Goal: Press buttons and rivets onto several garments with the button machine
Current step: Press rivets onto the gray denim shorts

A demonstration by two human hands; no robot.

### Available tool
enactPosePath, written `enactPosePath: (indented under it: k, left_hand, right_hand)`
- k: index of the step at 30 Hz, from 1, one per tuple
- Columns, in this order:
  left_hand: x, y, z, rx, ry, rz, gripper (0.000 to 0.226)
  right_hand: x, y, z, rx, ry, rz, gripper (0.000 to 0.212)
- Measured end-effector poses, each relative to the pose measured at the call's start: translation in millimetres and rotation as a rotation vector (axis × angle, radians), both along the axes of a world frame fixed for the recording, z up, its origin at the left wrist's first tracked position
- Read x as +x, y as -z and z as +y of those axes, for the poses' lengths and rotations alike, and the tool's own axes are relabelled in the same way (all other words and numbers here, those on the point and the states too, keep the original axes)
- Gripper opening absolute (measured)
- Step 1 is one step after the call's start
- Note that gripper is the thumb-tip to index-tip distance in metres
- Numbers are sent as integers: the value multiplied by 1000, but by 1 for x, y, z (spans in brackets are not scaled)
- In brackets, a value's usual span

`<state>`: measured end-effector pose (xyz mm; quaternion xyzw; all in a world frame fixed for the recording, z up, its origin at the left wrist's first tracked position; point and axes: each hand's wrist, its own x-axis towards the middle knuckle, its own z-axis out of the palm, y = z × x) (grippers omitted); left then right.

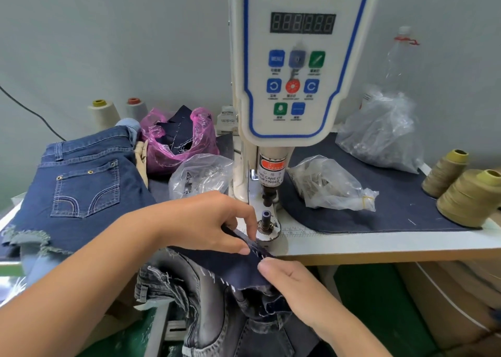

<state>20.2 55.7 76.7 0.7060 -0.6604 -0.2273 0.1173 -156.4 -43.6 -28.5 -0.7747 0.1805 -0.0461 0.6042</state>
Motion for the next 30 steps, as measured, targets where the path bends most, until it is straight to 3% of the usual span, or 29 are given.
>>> enactPosePath:
  k: [6,9,12,19,24,30]
  left_hand:
    - [3,6,-3,-16,10,-72,13]
    - [11,10,2,-13,-59,-19,34]
    - [22,22,10,25,-126,139,62]
    - [38,63,28,70,-262,552,50]
    - [48,83,20,-77,-365,469,44]
    - [59,95,19,-214,-457,514,47]
  right_hand:
    - [-1,0,-1,-105,-19,27,34]
    - [-5,-6,-15,-42,24,-26,28]
    - [-7,-18,-32,-6,7,-113,26]
    - [-8,-14,-60,261,129,-282,19]
    - [9,1,-77,116,165,-149,24]
    - [35,-1,-82,-79,128,-127,23]
